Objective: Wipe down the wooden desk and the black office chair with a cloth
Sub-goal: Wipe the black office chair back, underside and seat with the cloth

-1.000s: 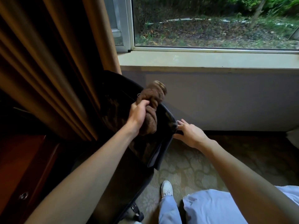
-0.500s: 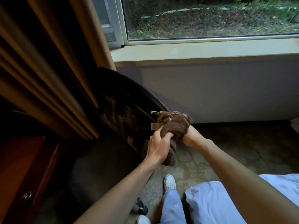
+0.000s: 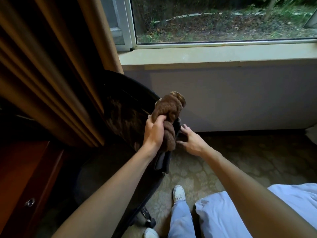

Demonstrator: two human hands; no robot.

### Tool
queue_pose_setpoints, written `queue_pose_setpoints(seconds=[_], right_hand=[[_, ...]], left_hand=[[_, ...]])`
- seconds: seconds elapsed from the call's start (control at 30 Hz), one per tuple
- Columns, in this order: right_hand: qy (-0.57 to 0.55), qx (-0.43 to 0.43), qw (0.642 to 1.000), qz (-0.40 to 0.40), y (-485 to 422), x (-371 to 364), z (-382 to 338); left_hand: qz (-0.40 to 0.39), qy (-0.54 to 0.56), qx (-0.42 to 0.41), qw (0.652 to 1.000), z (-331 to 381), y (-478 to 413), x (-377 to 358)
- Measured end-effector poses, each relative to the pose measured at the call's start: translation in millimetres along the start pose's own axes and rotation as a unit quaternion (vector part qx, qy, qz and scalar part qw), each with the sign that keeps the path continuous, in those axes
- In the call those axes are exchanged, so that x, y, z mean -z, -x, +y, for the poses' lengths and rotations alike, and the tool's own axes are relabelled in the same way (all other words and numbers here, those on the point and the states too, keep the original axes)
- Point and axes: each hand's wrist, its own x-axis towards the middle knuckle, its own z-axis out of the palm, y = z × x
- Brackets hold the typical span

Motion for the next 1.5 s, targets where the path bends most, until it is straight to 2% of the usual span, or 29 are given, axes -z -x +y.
queue_pose_setpoints(seconds=[0.07, 0.13, 0.2, 0.3, 0.4, 0.47, 0.57, 0.67, 0.77, 0.87, 1.0, 1.1, 1.17, 1.27, 1.43, 1.5], right_hand=[[-0.007, -0.005, 1.0, -0.002, 7.2, -1.6, -1.6], [0.022, -0.005, 1.0, 0.016, 10.0, -5.0, 4.6], [0.062, -0.002, 0.998, 0.015, 13.6, -6.3, 9.5], [0.066, 0.018, 0.998, -0.003, 16.8, -8.9, 10.9], [0.048, 0.008, 0.999, -0.003, 20.8, -9.1, 4.3], [0.048, 0.018, 0.998, -0.022, 23.9, -5.9, 5.4], [0.12, 0.008, 0.99, -0.073, 28.9, 4.8, 11.4], [0.183, 0.001, 0.98, -0.078, 30.2, 22.1, 15.1], [0.132, 0.001, 0.991, -0.034, 29.7, 35.2, 5.4], [0.111, 0.025, 0.993, -0.028, 33.2, 33.5, -10.7], [0.191, 0.035, 0.979, -0.067, 47.7, 29.6, -12.0], [0.25, 0.011, 0.964, -0.087, 48.6, 50.4, -9.2], [0.227, -0.004, 0.972, -0.064, 45.8, 67.6, -9.3], [0.136, 0.02, 0.99, -0.015, 36.2, 87.0, -19.2], [0.015, 0.095, 0.995, -0.035, 10.7, 99.8, -47.3], [-0.102, 0.112, 0.987, -0.048, 3.3, 101.9, -57.6]], left_hand=[[-0.024, -0.102, 0.004, 0.995, -2.4, 0.5, -9.0], [-0.083, -0.23, 0.0, 0.97, -10.1, 4.1, -9.8], [-0.13, -0.272, 0.021, 0.953, -17.4, 10.3, -3.6], [-0.15, -0.218, 0.04, 0.964, -20.7, 14.8, 7.6], [-0.083, -0.069, 0.054, 0.993, -10.3, 11.6, 19.7], [-0.055, 0.025, 0.073, 0.996, 3.5, 10.0, 33.8], [-0.035, 0.126, 0.081, 0.988, 29.2, 2.3, 57.5], [-0.018, 0.132, 0.055, 0.99, 56.8, -0.7, 67.1], [-0.01, 0.113, 0.041, 0.993, 62.5, -1.3, 63.1], [0.008, 0.125, 0.057, 0.991, 55.2, 3.1, 53.9], [0.025, 0.16, 0.089, 0.983, 47.5, 4.9, 48.5], [0.01, 0.168, 0.105, 0.98, 51.9, 2.8, 49.7], [0.005, 0.164, 0.093, 0.982, 58.0, 1.6, 50.6], [0.005, 0.17, 0.06, 0.984, 69.9, -2.6, 52.1], [0.02, 0.215, 0.005, 0.976, 92.1, -13.1, 53.0], [0.019, 0.225, -0.009, 0.974, 98.7, -18.4, 49.5]])
